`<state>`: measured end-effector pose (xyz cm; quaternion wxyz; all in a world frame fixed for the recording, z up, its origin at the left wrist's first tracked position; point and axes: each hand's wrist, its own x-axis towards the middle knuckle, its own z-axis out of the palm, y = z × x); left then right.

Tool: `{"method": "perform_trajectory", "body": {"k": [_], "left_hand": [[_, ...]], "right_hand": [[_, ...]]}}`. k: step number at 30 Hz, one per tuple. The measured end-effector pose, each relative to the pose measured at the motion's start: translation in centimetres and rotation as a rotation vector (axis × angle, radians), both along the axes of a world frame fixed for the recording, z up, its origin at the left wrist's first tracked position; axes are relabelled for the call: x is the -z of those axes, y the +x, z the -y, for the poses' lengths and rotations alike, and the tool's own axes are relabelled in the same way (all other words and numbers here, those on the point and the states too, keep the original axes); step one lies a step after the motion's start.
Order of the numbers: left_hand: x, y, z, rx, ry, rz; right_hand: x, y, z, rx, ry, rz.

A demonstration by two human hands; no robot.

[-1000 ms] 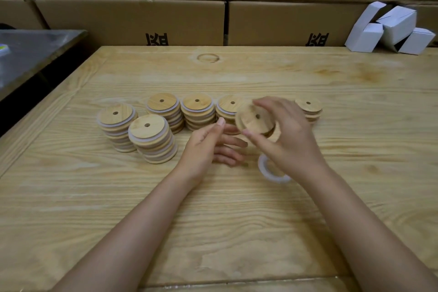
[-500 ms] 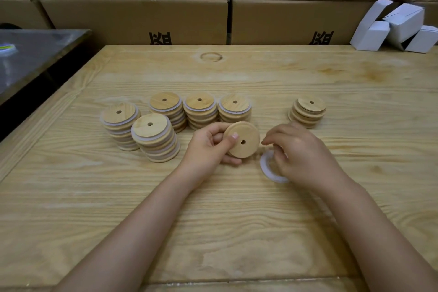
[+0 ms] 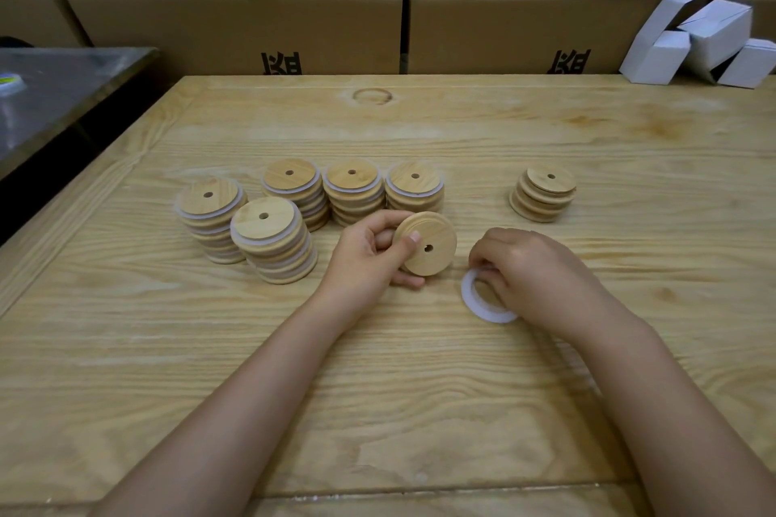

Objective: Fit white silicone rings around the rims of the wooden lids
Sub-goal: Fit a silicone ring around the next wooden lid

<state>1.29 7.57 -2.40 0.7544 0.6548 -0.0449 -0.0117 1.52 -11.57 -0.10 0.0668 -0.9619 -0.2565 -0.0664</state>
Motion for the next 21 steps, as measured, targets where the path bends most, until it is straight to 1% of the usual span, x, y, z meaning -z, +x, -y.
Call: {"method": "perform_trajectory", "body": {"k": [4, 7, 10, 12, 17, 19, 21], "left_hand": [[0.0, 0.0, 0.0, -0.005, 0.004, -0.001], [-0.1, -0.1, 0.0, -0.007, 0.013, 0.022], [-0.2, -0.2, -0.1, 0.005, 0.011, 0.056], [-0.3, -0.3, -0.2, 0.023, 0.016, 0.084], [-0.3, -0.5, -0.3, 0.04, 0.053, 0.131], [-0.2, -0.5, -0.3, 0.047, 0.067, 0.129], [-0.1, -0.5, -0.3, 0.049, 0.078, 0.131]], "right_hand": [[-0.5, -0.3, 0.3, 0.003, 0.074, 0.022], [-0.7, -0.4, 0.5, -0.022, 0.197, -0.028], [-1.1, -0.6, 0.3, -0.07, 0.409, -0.091], [-1.4, -0.9, -0.2, -0.092, 0.559, -0.095], [-0.8, -1.1, -1.3, -0.019, 0.877, -0.075], [-0.5, -0.8, -1.6, 0.019, 0.933, -0.061], [-0.2, -0.7, -1.8, 0.012, 0.959, -0.059]]}}
